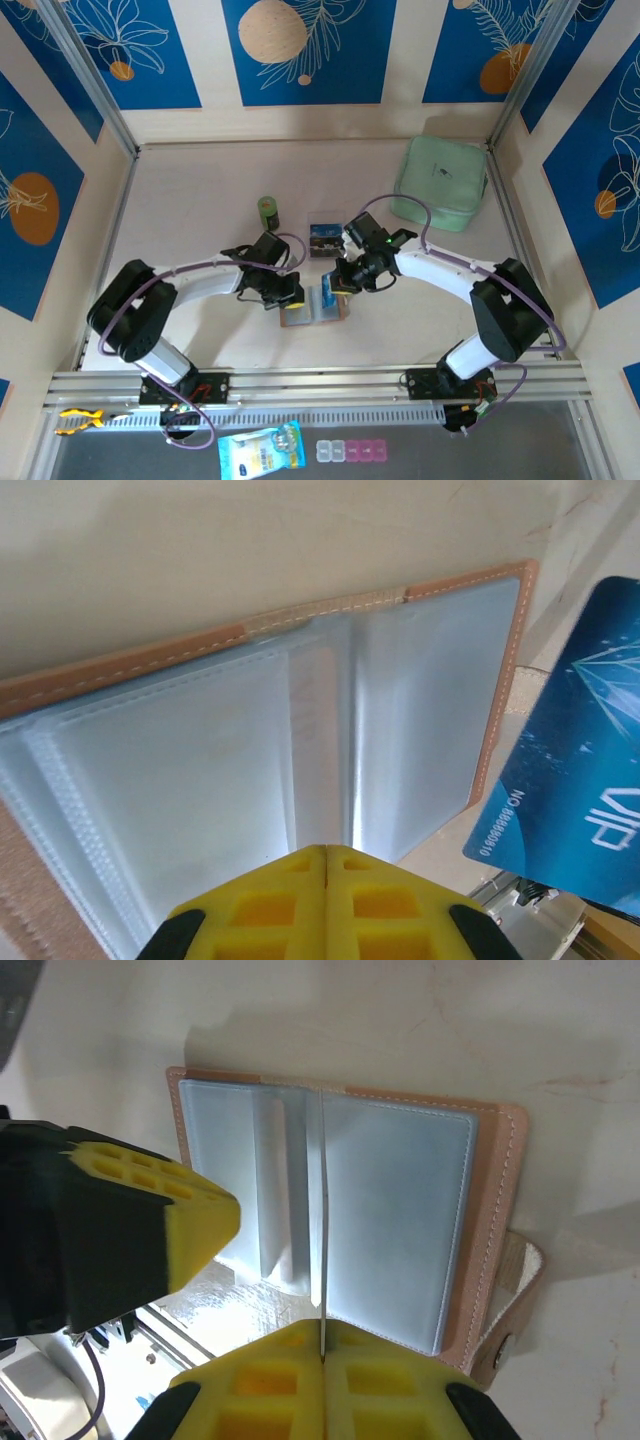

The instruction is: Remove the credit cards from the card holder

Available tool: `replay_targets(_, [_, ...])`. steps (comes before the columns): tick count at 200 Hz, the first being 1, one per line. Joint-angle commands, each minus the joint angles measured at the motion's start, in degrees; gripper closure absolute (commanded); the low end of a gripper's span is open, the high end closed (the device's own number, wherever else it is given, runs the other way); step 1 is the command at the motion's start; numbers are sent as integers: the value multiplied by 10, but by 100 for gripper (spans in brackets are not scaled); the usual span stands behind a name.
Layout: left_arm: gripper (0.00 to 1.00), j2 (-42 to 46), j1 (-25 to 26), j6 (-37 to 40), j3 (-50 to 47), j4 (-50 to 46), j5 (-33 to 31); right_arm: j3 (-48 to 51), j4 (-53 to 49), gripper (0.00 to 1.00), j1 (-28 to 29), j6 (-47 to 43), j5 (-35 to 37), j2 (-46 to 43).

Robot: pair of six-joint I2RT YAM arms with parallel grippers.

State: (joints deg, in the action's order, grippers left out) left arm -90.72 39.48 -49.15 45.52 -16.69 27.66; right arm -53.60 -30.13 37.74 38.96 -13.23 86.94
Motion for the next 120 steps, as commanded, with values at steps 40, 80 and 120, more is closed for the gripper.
replay_targets(40, [94,-32,11,-6,15,19,14,11,-13,92,-4,-3,-3,-26])
replay_targets(80, [94,-27,13,-5,28,7,10,19,-9,92,-7,-1,-4,-31])
replay_targets(120, [94,5,14,13,35,-53,-44,19,-10,92,-12,-6,-2,-35])
